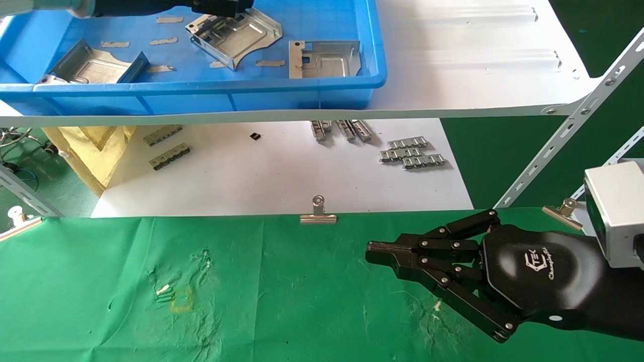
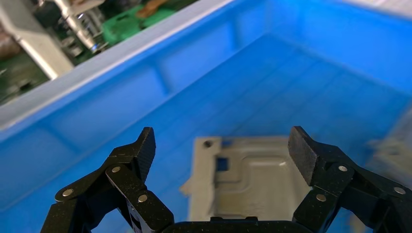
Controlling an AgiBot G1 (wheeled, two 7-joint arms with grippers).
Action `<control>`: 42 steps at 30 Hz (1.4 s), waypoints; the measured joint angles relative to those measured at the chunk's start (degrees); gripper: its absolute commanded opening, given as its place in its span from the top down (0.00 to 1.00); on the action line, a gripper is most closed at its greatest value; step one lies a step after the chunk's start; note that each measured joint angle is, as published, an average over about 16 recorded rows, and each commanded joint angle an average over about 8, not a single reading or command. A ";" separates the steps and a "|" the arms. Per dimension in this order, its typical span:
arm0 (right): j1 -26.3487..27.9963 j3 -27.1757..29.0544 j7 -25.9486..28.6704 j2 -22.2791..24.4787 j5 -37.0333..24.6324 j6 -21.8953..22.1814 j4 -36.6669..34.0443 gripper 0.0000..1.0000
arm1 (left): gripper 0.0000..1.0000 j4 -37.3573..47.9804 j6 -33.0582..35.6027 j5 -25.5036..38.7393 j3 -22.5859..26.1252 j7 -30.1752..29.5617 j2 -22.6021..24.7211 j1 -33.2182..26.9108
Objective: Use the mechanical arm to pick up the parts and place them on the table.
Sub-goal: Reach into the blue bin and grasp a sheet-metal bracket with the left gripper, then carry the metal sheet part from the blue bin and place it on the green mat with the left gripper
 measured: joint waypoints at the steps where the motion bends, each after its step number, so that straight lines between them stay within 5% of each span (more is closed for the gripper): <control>1: 0.00 0.00 0.00 0.00 0.00 0.00 0.00 0.00 | 0.88 1.35 -0.67 0.49 0.26 -0.04 0.55 -0.43; 3: 0.00 0.00 0.00 0.00 0.00 0.00 0.00 0.00 | 1.00 3.59 -1.47 1.27 0.71 -0.09 1.37 -1.10; 42: 0.00 0.00 0.00 0.00 0.00 0.00 0.00 0.00 | 1.00 10.61 1.22 1.76 1.03 4.54 1.29 -4.11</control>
